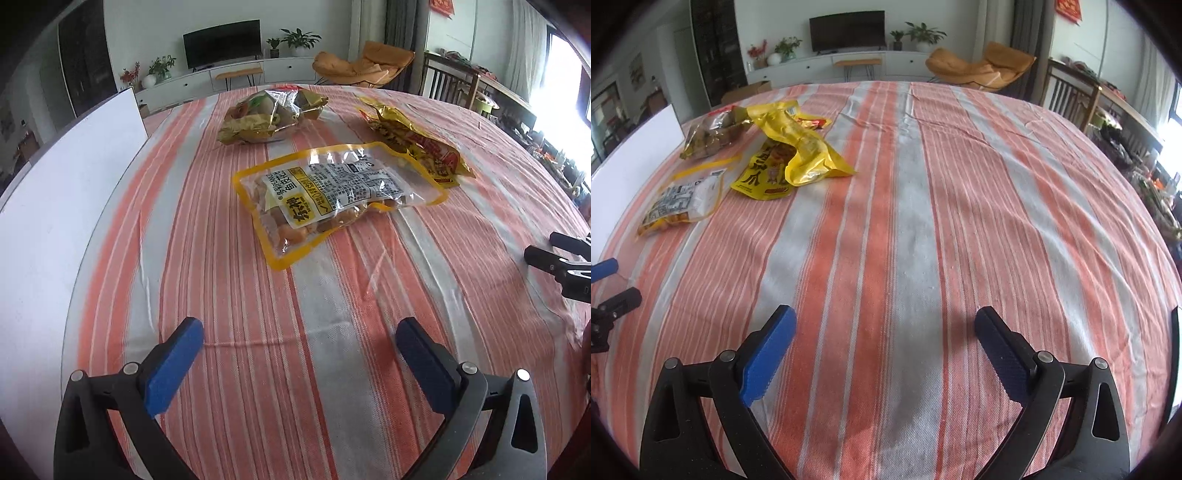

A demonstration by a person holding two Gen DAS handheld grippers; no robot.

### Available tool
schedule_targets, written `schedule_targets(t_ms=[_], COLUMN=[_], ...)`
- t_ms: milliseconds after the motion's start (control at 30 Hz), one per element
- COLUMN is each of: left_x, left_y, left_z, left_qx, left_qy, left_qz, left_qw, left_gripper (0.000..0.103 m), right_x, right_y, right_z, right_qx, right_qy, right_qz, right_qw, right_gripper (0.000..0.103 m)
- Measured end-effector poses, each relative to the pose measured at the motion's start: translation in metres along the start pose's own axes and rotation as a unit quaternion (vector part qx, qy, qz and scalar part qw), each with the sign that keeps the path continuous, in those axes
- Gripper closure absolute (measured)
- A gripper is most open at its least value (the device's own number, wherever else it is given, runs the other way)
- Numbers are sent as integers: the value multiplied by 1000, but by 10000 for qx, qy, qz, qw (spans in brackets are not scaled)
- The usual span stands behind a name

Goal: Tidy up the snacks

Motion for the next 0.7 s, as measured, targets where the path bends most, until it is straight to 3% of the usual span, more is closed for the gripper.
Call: schedule_targets(t_ms=[700], left_x=[0], left_y=[0], left_z=[-1], left_qx=[3], left_qy=[-10], left_qz=[-2], left_qw=[10000], left_gripper=[0], right_x=[3], right_y=[-3], right_z=[3], right_qx=[-2], right_qy=[-18], right_qz=[7], right_qw=[10000], right_gripper=[4])
Point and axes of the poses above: each gripper's, at about its wrist camera, not at the fingertips, and y roughly against the way its jaws point, x to its right, z to its underside, the point moved 2 cm from there along -y, roughly the way its jaws point, and after that the axes turned 14 degrees about y, right-handed, at the moved point
